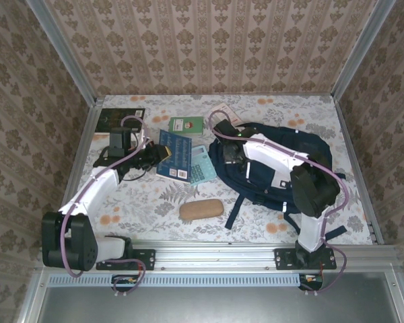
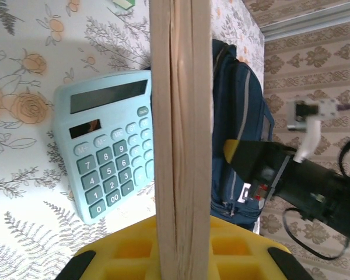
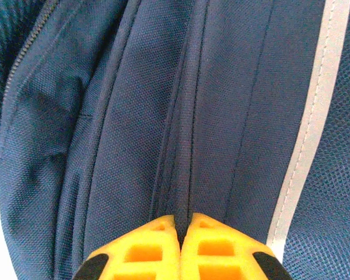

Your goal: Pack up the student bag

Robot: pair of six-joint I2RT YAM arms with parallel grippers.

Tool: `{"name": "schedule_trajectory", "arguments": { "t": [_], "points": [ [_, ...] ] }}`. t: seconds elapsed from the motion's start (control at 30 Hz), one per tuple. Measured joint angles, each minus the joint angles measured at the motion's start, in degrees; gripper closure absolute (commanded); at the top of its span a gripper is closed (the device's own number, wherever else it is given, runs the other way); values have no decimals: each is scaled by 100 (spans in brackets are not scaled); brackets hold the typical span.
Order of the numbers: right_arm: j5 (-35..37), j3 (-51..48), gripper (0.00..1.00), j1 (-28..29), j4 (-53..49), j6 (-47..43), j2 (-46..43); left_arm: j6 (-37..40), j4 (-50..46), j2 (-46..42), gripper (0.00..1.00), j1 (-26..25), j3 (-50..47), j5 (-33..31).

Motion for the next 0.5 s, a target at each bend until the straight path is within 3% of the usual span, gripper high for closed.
{"name": "schedule_trajectory", "arguments": {
  "t": [0.5],
  "points": [
    [-848, -90, 100, 13, 31, -769, -1217, -2, 313, 577, 100, -63, 293, 162]
  ]
}}
